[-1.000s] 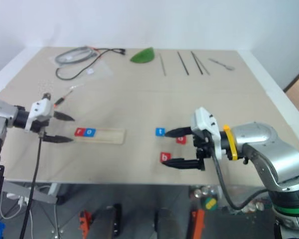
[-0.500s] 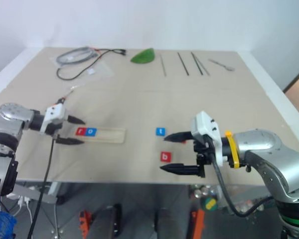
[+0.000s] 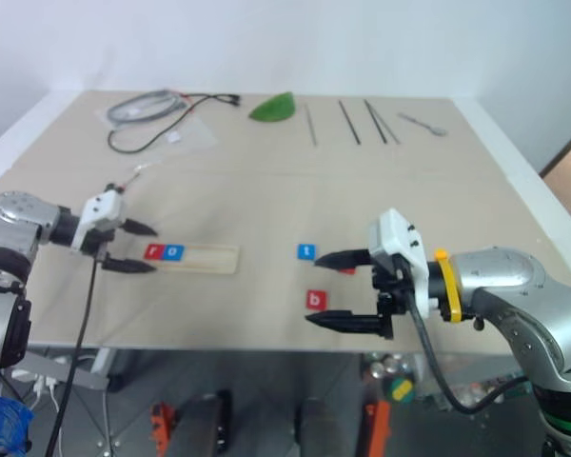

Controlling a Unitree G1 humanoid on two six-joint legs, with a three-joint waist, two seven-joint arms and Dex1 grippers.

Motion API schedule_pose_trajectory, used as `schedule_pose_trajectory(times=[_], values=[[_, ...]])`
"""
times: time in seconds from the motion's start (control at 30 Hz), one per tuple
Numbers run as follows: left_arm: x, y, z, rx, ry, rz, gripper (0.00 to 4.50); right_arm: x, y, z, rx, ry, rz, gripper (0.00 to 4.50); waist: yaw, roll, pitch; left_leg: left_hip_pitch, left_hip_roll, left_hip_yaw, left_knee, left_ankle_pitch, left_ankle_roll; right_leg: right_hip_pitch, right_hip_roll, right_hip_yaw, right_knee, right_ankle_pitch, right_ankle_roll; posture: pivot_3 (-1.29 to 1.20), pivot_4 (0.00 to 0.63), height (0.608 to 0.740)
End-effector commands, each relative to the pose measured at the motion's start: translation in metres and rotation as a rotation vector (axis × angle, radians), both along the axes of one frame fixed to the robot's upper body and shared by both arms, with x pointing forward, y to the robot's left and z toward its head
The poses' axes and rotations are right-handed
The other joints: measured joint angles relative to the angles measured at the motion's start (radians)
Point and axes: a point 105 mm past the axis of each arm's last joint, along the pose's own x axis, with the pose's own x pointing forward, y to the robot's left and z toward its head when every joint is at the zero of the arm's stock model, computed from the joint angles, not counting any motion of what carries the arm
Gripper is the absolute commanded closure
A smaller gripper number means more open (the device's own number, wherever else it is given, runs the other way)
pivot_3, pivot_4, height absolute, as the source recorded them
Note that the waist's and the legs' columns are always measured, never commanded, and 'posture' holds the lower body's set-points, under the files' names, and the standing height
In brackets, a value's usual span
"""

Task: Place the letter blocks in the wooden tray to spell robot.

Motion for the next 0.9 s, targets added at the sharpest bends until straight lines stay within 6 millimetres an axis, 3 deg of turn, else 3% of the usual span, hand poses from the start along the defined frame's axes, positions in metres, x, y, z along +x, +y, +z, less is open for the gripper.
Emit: schedule_pose_trajectory(times=[0.03, 0.43, 0.73, 0.83, 0.87, 0.9], values=[[0.006, -0.001, 0.002, -0.011, -0.022, 0.039, 0.0, -0.005, -0.001, 0.01, -0.01, -0.052, 0.003, 0.01, 0.0, 0.0, 0.0, 0.0, 0.0, 0.0, 0.0, 0.0, 0.0, 0.0, 0.0, 0.0, 0.0, 0.0, 0.0, 0.0, 0.15, 0.74], [0.0, -0.006, -0.022, 0.045, 0.098, 0.037, 0.0, -0.006, 0.001, 0.014, -0.001, -0.059, -0.015, 0.01, 0.001, -0.001, -0.002, 0.001, 0.0, 0.0, 0.003, 0.0, 0.0, 0.003, -0.001, 0.0, 0.0, 0.001, 0.0, 0.0, 0.15, 0.74], [-0.001, -0.007, -0.02, 0.05, 0.129, 0.018, 0.0, -0.002, 0.004, 0.012, 0.004, -0.07, -0.027, 0.01, 0.001, -0.001, -0.002, 0.002, 0.0, 0.0, 0.003, 0.0, 0.001, 0.004, -0.001, 0.0, 0.0, 0.001, 0.0, 0.0, 0.15, 0.74], [-0.001, -0.01, -0.017, 0.03, 0.121, 0.008, 0.74, -0.002, 0.004, 0.012, 0.004, -0.075, -0.029, 0.0, 0.0, -0.001, -0.002, 0.002, 0.0, 0.0, 0.003, 0.0, 0.001, 0.004, -0.001, 0.0, 0.0, 0.001, 0.001, 0.0, 0.15, 0.74], [-0.001, -0.012, -0.017, 0.014, 0.128, 0.002, 1.18, -0.001, 0.004, 0.012, 0.004, -0.076, -0.029, 0.0, 0.0, -0.001, -0.002, 0.002, 0.0, 0.0, 0.003, 0.0, 0.001, 0.004, -0.001, 0.0, 0.0, 0.001, 0.001, 0.0, 0.15, 0.74], [-0.002, -0.013, -0.016, 0.003, 0.133, -0.005, 1.28, -0.001, 0.004, 0.012, 0.004, -0.077, -0.03, 0.0, 0.0, -0.001, -0.002, 0.002, 0.0, 0.001, 0.003, 0.0, 0.001, 0.004, -0.001, 0.0, 0.0, 0.001, 0.001, 0.0, 0.15, 0.74]])
